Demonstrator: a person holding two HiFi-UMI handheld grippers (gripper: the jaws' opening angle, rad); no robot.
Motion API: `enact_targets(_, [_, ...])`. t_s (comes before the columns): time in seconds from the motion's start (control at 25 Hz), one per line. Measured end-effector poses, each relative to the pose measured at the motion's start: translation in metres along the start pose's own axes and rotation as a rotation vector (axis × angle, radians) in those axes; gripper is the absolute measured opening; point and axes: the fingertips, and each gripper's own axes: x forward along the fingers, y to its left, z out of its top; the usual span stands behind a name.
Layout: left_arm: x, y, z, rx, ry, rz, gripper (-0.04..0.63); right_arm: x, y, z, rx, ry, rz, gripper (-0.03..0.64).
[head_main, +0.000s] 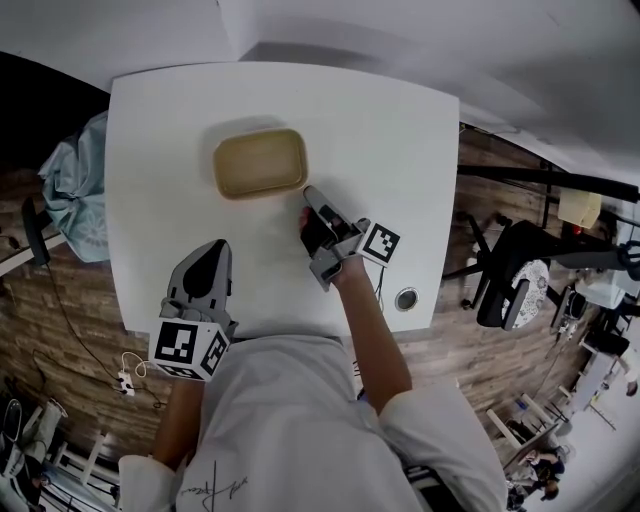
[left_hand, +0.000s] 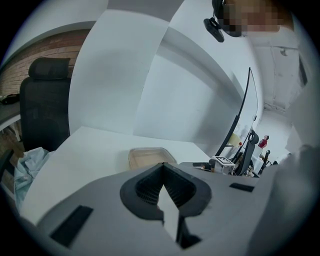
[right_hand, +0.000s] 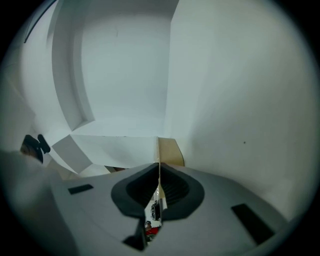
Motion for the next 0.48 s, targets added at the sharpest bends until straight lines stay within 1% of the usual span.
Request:
enact_targets(0.12, [-0.0002,-0.0012,0.0015,0.003,-0.004,0.000,0.006,0.0013,0.0010,-0.0022,0.008,0.006,0.004,0.018])
enact_targets(0.28, [-0.0012,-0.0007,0.0036,0.002,-0.008,0.000,0.006,0.0030,0.0017,-0.0012,0.018,-0.010,0.011,0.017])
enact_targets(0.48, [-0.0027,0.0005,0.0009,0.002,-0.002,0.004,0.006,0.0030,0.0034,0.0002,0.006,-0.014,0.011,0.012])
